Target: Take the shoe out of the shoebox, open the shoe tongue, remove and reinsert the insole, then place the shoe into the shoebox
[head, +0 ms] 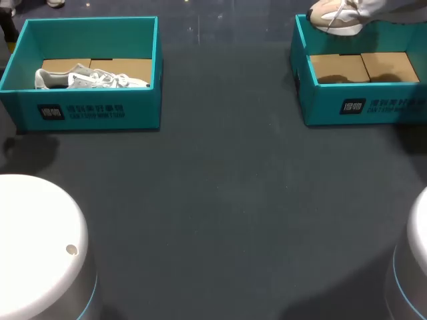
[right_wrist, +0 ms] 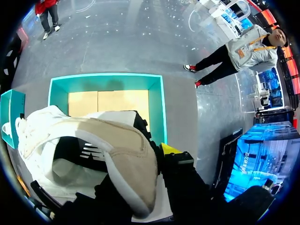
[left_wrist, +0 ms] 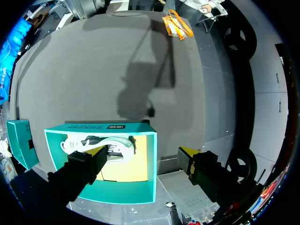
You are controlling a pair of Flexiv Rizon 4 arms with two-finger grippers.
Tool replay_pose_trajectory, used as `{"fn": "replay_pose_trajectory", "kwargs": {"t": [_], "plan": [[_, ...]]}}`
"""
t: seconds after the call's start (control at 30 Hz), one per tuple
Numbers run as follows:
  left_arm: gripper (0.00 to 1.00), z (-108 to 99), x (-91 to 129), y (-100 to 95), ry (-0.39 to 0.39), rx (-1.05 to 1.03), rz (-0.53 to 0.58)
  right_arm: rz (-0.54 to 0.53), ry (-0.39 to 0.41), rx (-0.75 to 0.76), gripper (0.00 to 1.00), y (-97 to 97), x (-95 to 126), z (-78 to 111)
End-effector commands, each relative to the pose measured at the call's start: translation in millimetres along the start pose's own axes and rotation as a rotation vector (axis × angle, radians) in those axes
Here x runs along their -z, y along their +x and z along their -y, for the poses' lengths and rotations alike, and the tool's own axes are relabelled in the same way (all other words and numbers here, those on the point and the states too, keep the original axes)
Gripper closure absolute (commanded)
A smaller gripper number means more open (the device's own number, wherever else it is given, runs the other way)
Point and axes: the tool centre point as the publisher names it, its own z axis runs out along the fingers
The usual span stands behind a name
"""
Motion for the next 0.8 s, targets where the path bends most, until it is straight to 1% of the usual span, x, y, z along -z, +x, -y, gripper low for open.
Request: {"fn": "replay_pose_trajectory", "kwargs": {"t": [0.03,0.13,0.27,0.43,0.63,0.8], "plan": [[0.0,0.3,0.5,0.5,0.0,-0.001,-0.002,-0.001,-0.046,0.003,1.0,7.9,24.0,20.4],[0.0,0.3,0.5,0.5,0.0,-0.001,-0.002,0.005,-0.04,0.0,1.0,13.9,36.7,26.0],[0.0,0.3,0.5,0.5,0.0,-0.001,-0.002,-0.005,-0.055,0.017,1.0,23.8,54.6,32.8],[0.0,0.3,0.5,0.5,0.0,-0.001,-0.002,0.016,-0.056,0.018,1.0,46.3,77.1,49.0],[0.0,0.3,0.5,0.5,0.0,-0.001,-0.002,0.021,-0.057,0.014,1.0,82.0,93.5,81.2],[0.0,0.3,0.5,0.5,0.0,-0.001,-0.002,0.01,-0.056,0.01,1.0,113.5,98.1,113.6]]}}
